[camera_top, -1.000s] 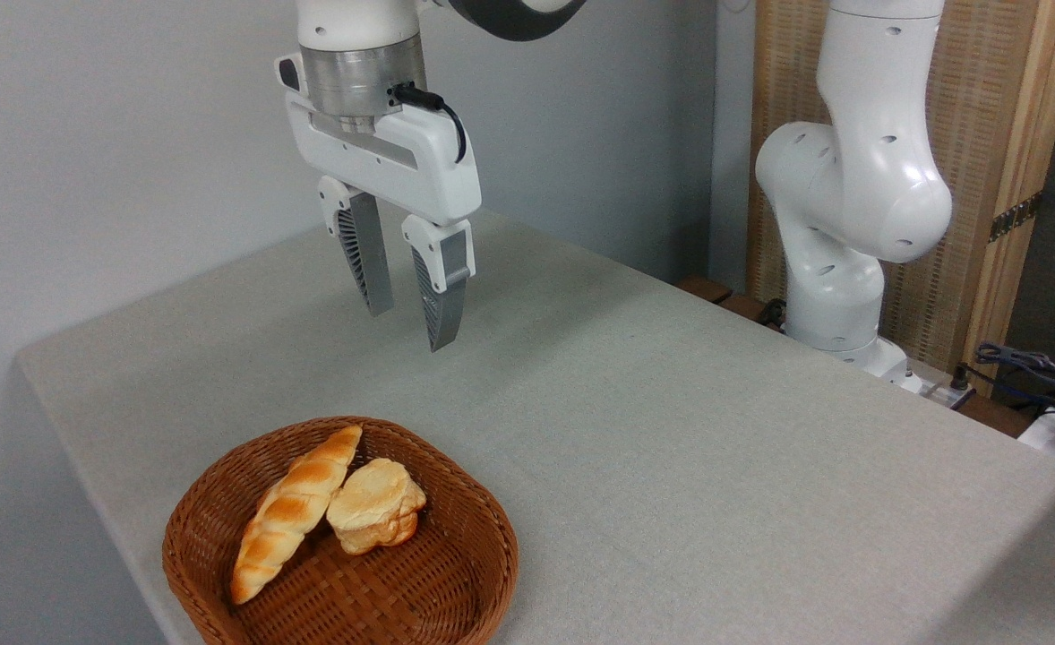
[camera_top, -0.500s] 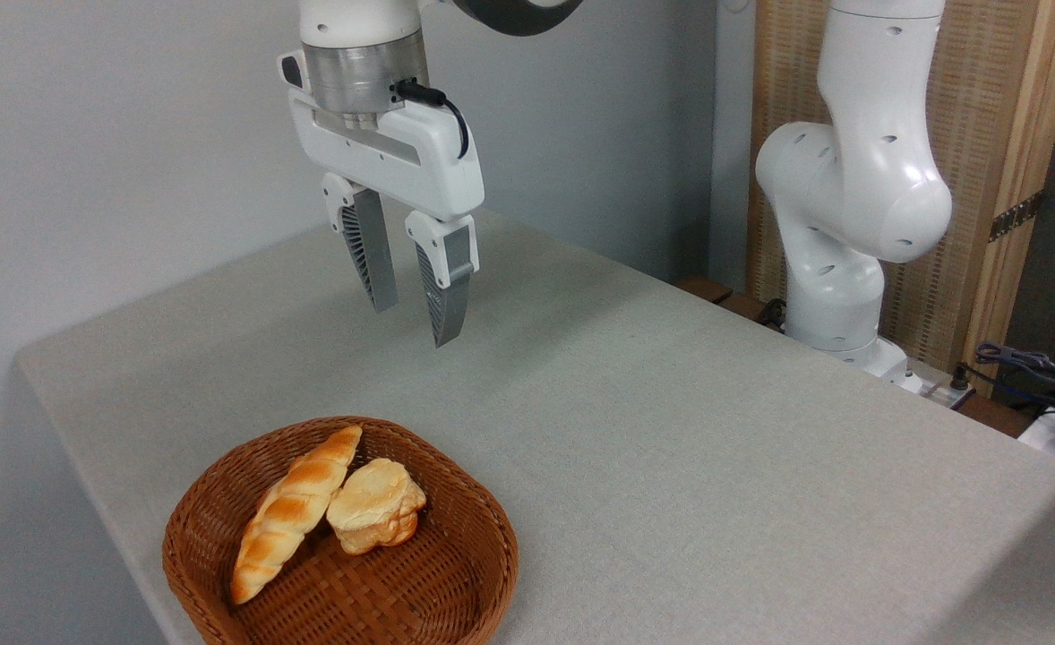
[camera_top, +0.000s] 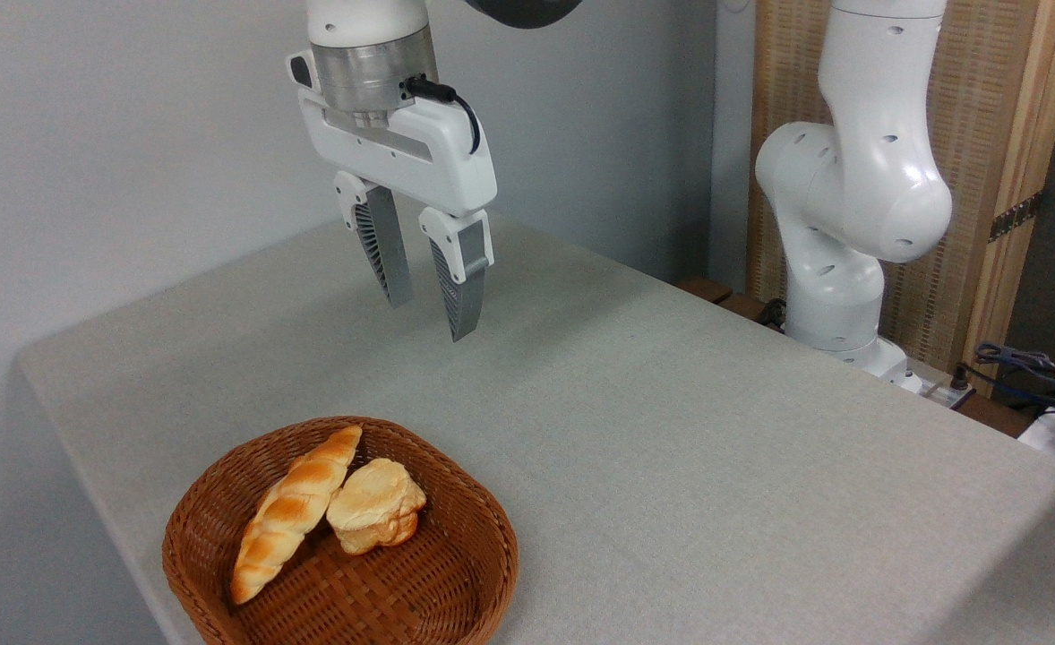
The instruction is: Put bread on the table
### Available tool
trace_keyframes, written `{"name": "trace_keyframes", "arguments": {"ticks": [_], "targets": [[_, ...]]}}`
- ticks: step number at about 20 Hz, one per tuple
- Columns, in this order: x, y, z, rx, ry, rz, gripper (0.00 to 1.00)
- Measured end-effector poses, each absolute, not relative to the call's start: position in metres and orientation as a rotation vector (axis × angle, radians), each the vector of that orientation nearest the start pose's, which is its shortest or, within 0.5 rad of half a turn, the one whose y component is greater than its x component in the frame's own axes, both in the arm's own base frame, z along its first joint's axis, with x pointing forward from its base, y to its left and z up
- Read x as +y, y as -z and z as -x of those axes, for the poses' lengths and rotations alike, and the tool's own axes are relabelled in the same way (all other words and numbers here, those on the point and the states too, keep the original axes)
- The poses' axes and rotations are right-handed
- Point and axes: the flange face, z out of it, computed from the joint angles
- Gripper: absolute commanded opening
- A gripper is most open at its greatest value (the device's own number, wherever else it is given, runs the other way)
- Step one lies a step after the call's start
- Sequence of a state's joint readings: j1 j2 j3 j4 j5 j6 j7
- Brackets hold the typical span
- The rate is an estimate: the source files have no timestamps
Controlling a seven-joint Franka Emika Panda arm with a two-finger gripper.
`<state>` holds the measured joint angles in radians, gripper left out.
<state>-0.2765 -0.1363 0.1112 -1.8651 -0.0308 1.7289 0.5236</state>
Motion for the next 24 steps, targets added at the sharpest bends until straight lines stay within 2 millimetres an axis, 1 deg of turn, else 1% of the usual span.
{"name": "trace_keyframes", "arguments": {"ticks": [3, 6, 10, 12, 15, 19, 24], "targets": [[-0.083, -0.571, -0.516, 1.060, 0.042, 3.001, 1.00], [-0.083, -0.567, -0.526, 1.046, 0.151, 2.987, 1.00], [-0.084, -0.544, -0.543, 1.027, 0.271, 2.965, 1.00], [-0.085, -0.536, -0.553, 1.016, 0.341, 2.949, 1.00], [-0.080, -0.526, -0.567, 0.984, 0.435, 2.929, 1.00], [-0.076, -0.505, -0.583, 0.957, 0.489, 2.912, 1.00], [-0.076, -0.471, -0.602, 0.944, 0.506, 2.897, 1.00]]}}
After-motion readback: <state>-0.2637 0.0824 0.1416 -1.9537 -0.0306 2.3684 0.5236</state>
